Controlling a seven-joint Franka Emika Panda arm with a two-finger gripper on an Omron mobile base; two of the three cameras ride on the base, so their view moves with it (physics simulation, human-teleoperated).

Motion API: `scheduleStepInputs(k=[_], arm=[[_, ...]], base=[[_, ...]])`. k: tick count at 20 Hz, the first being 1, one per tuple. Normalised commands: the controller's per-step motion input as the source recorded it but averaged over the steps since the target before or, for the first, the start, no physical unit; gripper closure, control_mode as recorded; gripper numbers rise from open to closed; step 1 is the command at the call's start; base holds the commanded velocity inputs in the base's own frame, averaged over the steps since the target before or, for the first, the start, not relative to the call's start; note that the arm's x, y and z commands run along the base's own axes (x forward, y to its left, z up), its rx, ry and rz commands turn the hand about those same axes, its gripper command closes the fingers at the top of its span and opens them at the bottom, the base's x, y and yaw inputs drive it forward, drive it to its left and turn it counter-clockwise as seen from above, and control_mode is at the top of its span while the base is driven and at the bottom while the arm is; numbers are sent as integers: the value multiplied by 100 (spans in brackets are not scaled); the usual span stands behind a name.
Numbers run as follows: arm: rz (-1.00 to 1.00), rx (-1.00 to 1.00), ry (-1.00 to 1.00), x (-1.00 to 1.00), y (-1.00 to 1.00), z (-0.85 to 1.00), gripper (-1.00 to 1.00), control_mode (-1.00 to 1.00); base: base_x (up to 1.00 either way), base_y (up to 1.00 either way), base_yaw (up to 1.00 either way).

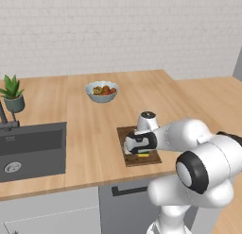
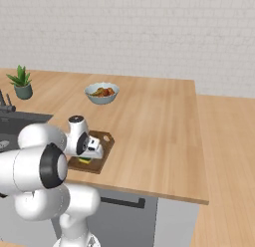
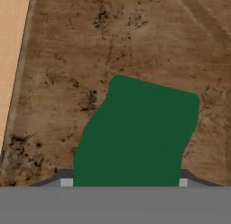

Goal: Pick up the sponge from the counter and clean the cutting board by briefly scrubbing or pressing down on the cutting board. Once finished, release the sponge.

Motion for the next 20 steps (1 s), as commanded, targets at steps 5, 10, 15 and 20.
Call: scheduleStepInputs(k=[5, 10, 15, 20], arm=[[0, 0, 4, 0, 52, -1, 100, -100], [-1, 0, 1, 4, 13, 0, 100, -100], [-4, 0, -1, 41, -21, 0, 100, -100], [-2, 0, -3, 68, -33, 0, 100, -100]], base=[[0, 0, 0], [0, 0, 0], [0, 0, 0], [0, 0, 0]])
